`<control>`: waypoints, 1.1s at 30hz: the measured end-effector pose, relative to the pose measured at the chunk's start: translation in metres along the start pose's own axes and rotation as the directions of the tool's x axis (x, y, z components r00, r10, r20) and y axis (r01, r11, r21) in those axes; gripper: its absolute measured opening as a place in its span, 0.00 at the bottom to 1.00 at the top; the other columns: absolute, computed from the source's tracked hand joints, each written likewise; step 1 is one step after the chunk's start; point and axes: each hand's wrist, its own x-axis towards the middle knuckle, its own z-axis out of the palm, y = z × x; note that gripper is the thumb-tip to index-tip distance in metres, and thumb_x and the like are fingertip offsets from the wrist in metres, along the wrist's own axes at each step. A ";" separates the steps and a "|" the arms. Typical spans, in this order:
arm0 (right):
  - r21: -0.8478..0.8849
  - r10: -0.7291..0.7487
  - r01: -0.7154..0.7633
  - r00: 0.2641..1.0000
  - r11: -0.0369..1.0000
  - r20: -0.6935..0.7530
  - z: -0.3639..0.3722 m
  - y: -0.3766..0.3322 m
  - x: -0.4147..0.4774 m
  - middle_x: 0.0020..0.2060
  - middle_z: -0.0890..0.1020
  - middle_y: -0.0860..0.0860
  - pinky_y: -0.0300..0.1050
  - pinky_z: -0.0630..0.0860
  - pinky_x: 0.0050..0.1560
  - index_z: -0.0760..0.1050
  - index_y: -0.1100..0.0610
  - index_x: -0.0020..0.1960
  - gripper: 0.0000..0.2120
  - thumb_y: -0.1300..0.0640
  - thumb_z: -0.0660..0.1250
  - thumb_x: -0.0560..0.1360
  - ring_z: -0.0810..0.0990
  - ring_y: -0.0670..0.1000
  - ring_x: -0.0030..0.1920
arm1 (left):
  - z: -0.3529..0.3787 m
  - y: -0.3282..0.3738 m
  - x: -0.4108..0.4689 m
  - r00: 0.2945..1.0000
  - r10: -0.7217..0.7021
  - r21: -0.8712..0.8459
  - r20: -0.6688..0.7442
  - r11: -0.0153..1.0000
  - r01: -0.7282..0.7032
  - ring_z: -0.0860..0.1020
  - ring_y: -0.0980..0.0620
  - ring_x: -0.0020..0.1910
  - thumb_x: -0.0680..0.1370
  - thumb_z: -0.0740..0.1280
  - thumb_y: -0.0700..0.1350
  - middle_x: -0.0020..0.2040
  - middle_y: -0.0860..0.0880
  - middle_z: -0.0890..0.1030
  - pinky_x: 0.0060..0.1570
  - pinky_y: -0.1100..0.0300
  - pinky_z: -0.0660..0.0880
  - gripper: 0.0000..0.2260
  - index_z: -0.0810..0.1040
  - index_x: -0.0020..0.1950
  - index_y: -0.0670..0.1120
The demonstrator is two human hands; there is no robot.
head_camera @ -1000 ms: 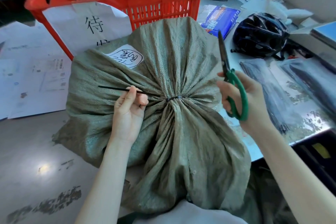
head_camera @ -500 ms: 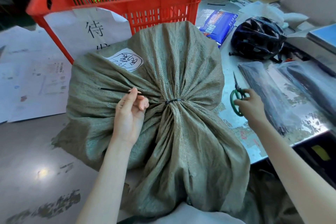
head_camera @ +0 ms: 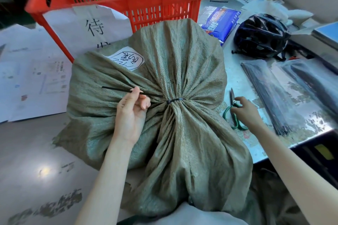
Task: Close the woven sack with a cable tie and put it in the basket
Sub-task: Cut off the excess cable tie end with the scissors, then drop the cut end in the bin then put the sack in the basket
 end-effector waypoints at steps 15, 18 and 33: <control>0.431 -0.505 0.642 0.766 0.634 -0.398 -0.020 -0.109 -0.086 0.41 0.79 0.45 0.37 0.70 0.43 0.74 0.56 0.46 0.10 0.69 0.63 0.71 0.75 0.44 0.41 | 0.003 -0.001 -0.014 0.990 0.036 0.268 0.138 0.961 -0.073 0.75 0.58 0.33 0.72 0.71 0.45 0.29 0.53 0.79 0.44 0.67 0.71 0.07 0.83 0.34 0.46; 0.486 -0.641 0.665 0.727 0.567 -0.247 -0.015 -0.121 -0.107 0.40 0.80 0.51 0.44 0.74 0.44 0.75 0.58 0.49 0.08 0.67 0.65 0.73 0.78 0.50 0.41 | 0.005 -0.001 -0.016 0.989 0.035 0.310 0.146 0.947 -0.080 0.77 0.60 0.33 0.70 0.71 0.47 0.30 0.54 0.81 0.44 0.69 0.72 0.06 0.85 0.36 0.46; 0.178 -0.819 0.800 0.570 0.572 0.068 0.025 -0.149 -0.131 0.32 0.80 0.51 0.46 0.74 0.38 0.77 0.59 0.42 0.03 0.60 0.71 0.72 0.76 0.49 0.35 | -0.002 0.011 -0.035 0.994 0.050 0.133 0.097 0.989 -0.063 0.76 0.56 0.36 0.64 0.79 0.51 0.37 0.50 0.82 0.43 0.65 0.74 0.11 0.85 0.41 0.46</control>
